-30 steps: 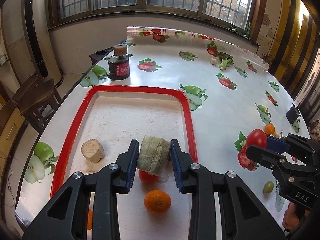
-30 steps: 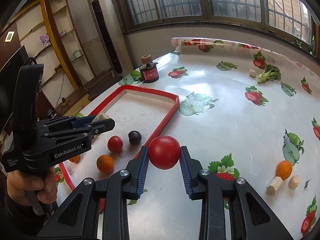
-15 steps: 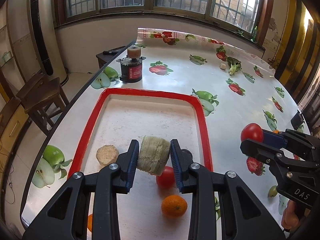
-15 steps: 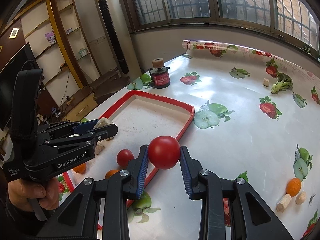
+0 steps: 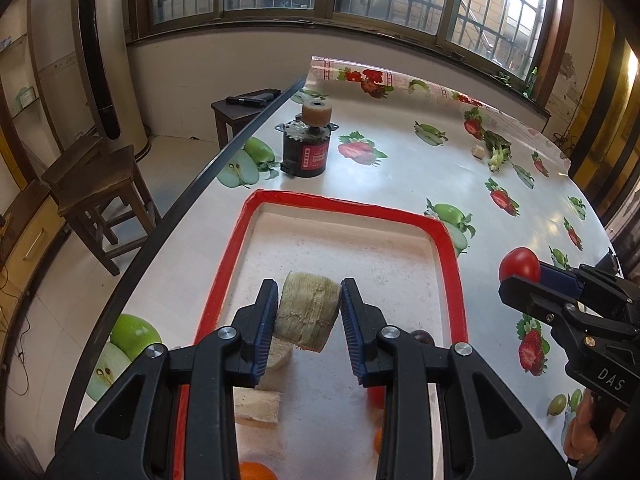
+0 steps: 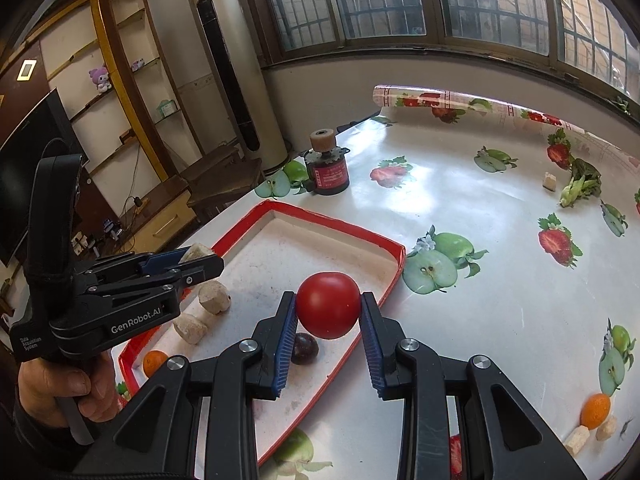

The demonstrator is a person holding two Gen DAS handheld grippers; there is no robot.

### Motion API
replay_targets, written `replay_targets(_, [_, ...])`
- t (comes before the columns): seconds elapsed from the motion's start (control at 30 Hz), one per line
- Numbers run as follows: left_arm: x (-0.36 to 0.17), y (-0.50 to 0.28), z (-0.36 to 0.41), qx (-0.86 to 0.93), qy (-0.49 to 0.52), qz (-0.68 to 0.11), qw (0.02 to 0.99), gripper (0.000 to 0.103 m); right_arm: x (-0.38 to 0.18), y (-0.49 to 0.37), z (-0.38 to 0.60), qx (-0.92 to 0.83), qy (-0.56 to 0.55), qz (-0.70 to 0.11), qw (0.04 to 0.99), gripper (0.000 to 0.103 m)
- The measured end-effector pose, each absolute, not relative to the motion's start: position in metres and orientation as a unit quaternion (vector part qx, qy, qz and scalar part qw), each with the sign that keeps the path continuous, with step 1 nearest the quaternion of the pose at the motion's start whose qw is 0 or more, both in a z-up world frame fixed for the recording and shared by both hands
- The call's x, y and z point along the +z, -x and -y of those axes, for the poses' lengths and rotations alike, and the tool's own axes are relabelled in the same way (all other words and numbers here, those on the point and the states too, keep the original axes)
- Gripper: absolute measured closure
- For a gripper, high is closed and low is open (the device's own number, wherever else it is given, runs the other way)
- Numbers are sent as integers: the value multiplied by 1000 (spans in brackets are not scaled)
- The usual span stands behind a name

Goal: Organize fruits
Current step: 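Carry the tomato and the beige cube with both grippers over the tray, then lower the tomato and cube into the tray and open both grippers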

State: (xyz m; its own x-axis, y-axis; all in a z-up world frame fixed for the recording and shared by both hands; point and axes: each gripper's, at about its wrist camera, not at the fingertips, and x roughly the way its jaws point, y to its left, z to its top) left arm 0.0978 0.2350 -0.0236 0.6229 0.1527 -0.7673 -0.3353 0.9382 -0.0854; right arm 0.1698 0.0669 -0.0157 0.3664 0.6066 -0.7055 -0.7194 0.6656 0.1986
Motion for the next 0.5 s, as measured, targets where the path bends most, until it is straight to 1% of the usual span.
replay_targets(0.23, [-35,-115,-251,146,119,-424,886,73,-22,-183,-89,405,72,-400,819,71])
replay_targets(0.5, [-63,-131,-260,148,131,-454,869,73,-63,-191,-117,405,100,-440,795,71])
